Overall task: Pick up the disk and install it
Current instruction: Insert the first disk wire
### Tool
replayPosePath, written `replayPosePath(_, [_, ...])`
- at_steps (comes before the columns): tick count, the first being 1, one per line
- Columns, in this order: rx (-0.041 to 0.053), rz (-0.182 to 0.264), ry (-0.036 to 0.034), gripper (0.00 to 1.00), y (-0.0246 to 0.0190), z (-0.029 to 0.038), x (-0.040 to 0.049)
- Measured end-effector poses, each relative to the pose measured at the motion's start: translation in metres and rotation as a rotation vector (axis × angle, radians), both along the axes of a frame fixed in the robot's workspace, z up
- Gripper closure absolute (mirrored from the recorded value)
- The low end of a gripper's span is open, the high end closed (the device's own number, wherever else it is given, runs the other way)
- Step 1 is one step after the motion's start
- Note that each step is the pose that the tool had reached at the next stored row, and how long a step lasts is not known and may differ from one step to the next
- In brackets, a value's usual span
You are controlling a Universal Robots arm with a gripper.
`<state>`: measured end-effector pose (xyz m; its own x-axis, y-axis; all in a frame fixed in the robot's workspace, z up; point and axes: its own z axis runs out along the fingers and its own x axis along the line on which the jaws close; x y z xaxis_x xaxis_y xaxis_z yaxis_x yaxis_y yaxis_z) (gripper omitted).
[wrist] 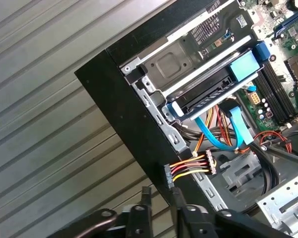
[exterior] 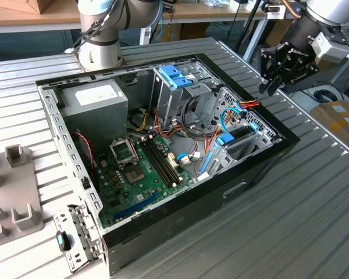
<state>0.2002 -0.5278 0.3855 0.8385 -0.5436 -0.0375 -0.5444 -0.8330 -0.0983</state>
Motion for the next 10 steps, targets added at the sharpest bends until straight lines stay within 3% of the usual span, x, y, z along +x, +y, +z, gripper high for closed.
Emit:
replayPosePath(1, [0.0,0.0,-0.001,0.71,0.0,0.0,0.0])
replayPosePath(2, [0.0001,0.0,-0.002,0.64,0.0,0.0,0.0])
replayPosePath(10, [0.0001,0.0,-0.0057,0.64,-0.001,0.0,0.0])
